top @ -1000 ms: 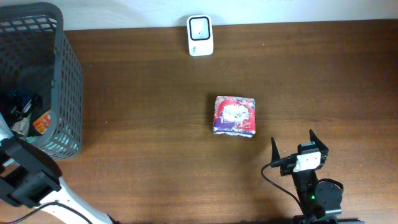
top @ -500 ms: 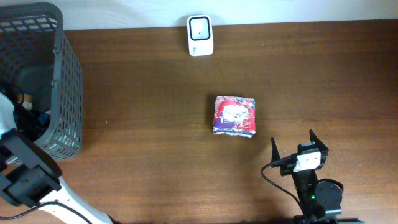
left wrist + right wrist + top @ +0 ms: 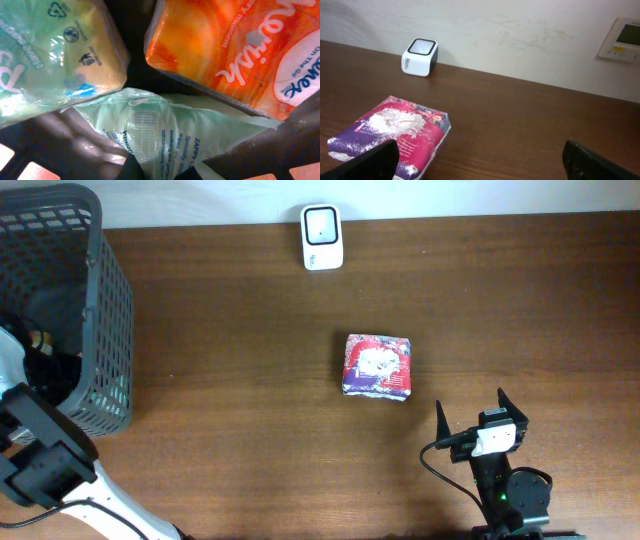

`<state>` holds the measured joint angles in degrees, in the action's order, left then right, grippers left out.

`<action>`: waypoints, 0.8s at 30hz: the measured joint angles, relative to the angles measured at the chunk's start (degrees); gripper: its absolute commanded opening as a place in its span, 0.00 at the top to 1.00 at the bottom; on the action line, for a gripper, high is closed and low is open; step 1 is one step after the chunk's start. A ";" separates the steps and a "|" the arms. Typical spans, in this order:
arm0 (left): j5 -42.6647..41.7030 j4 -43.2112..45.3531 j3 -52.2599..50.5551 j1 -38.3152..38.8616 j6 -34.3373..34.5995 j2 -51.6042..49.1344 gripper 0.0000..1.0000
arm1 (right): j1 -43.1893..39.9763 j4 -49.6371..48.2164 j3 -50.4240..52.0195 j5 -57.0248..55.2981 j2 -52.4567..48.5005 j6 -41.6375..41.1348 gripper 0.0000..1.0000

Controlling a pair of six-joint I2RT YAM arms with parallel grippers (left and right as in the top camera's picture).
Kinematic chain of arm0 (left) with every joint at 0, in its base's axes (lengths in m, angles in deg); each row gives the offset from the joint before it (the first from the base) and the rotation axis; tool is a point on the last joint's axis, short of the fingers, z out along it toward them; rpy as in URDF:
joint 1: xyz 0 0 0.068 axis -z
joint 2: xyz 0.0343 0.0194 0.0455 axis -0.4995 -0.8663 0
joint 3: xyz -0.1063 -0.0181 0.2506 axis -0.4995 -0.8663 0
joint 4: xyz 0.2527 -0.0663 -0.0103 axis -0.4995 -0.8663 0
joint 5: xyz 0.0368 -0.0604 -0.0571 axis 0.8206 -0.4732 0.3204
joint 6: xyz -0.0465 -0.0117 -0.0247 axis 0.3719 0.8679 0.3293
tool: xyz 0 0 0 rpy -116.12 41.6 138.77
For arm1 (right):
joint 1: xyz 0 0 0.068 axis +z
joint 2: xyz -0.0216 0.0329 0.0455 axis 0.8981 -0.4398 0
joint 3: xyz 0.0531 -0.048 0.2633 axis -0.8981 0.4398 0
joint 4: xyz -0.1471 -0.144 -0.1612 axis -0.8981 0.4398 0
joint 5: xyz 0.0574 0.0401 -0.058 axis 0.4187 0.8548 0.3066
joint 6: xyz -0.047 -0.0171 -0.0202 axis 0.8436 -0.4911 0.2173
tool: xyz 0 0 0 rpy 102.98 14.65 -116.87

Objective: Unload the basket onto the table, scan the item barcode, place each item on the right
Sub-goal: 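Pick the green wipes pouch from the basket, set it left of the red pack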

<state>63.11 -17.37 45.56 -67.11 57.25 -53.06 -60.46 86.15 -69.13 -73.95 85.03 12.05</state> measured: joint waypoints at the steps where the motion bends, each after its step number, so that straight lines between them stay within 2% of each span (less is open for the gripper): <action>1: -0.07 -0.04 0.24 0.00 -0.24 0.00 1.00 | 0.00 0.00 0.00 0.00 0.00 0.02 0.01; 4: 0.02 -5.75 9.97 0.00 -2.62 -1.64 1.00 | 0.00 -0.02 0.00 0.00 0.00 0.04 0.01; 8: 0.07 -20.59 49.48 -0.02 -3.30 -1.90 1.00 | 0.00 0.00 0.02 0.00 0.00 0.00 0.01; 11: -0.04 -24.02 74.69 0.00 -4.72 -1.62 1.00 | 0.00 0.00 0.00 0.00 0.00 0.00 0.01; 15: -2.47 -24.13 78.09 1.18 -8.83 7.50 1.00 | 0.00 0.00 0.02 0.00 0.00 -0.02 0.01; 18: -12.50 -24.15 78.09 5.88 -15.23 10.64 1.00 | 0.00 0.00 0.00 0.00 0.00 0.00 0.01; 20: -19.87 -24.20 77.64 13.62 -18.84 10.84 1.00 | 0.00 0.00 0.00 0.00 0.00 0.04 0.01; 23: -20.90 -24.15 74.12 25.99 -20.13 10.84 1.00 | 0.00 0.00 0.02 0.00 0.00 0.00 0.01; 24: -19.69 -24.26 70.71 32.98 -20.55 10.82 1.00 | 0.00 0.00 0.02 0.00 0.00 0.02 0.01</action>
<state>43.42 -41.63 116.27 -34.13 36.70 -42.24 -60.46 86.15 -69.11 -73.95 85.03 12.07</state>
